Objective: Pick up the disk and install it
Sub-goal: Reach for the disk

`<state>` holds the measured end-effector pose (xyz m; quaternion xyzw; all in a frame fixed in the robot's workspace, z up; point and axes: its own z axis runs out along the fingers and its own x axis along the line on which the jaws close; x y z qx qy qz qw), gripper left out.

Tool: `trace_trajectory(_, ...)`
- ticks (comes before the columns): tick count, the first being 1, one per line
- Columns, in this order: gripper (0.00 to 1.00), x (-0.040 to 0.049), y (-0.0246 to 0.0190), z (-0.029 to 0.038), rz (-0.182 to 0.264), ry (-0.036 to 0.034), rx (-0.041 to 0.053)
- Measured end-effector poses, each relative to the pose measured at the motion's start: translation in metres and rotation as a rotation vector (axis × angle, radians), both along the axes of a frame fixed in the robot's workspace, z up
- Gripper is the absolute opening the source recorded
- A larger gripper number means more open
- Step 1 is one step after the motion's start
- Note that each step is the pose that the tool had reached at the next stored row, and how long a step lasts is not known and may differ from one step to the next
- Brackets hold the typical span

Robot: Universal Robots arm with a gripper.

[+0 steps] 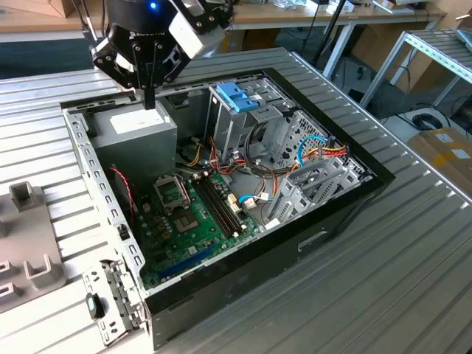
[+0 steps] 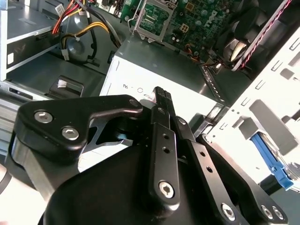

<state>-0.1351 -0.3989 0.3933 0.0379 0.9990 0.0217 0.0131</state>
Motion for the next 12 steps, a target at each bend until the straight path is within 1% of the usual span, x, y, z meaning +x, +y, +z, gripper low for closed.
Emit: trace_trajectory(12,0.1,-0.0057,0.0,0.0,0.0,0.0,0.0)
